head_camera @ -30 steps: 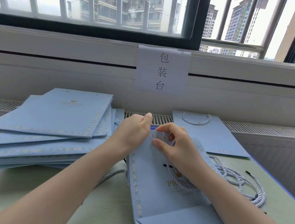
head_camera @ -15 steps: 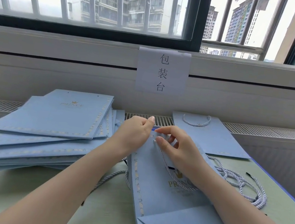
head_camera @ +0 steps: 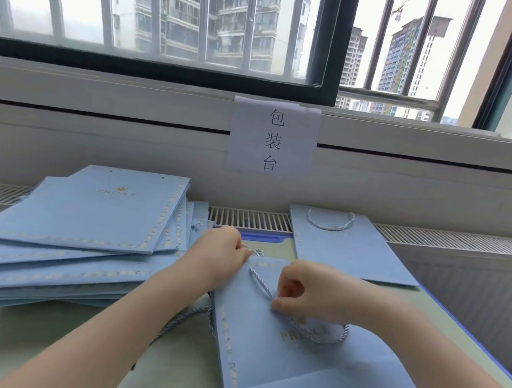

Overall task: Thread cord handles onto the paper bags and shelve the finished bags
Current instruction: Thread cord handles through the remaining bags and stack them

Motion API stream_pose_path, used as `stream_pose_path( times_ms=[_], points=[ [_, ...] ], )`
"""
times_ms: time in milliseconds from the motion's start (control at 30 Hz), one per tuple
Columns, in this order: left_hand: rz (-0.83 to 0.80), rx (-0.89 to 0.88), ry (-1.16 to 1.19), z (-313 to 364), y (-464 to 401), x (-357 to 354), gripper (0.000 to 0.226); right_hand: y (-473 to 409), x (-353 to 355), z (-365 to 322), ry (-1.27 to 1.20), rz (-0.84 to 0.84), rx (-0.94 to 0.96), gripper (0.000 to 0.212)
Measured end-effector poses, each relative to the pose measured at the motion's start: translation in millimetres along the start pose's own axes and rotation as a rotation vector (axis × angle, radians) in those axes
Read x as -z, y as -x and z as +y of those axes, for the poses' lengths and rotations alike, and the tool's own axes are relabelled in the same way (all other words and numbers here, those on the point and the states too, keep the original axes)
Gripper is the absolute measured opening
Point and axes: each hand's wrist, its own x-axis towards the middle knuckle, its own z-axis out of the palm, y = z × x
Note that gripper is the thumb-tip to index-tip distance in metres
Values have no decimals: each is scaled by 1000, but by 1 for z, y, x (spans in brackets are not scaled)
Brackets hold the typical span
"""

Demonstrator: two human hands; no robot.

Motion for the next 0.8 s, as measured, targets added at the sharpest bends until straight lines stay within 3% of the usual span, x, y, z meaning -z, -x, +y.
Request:
stream_pose_path(
  times_ms=[133,367,500,600,633,700,800],
  points=[
    [-81,-7,-68,-1,-1,-4,18,5,-13,11,-7,153,4,16],
    [-137,-22,-161,1,3,-10,15,12,-8,21,-271,349,7,13],
    [-147,-7,-200,0,3,-16,13,14,0,21,-605,509,37,16],
    [-159,-139,-140,9,7,-14,34,17,7,20,-851,576,83,13],
    [-146,-210,-92,14,9,-13,30,17,8,20,-881,590,101,12],
    [-86,-317,-5,22,13,-13,6,17,8,21,-858,614,122,11],
    [-1,-319,102,26,15,-14,25,14,6,28,-702,658,93,8]
  ],
)
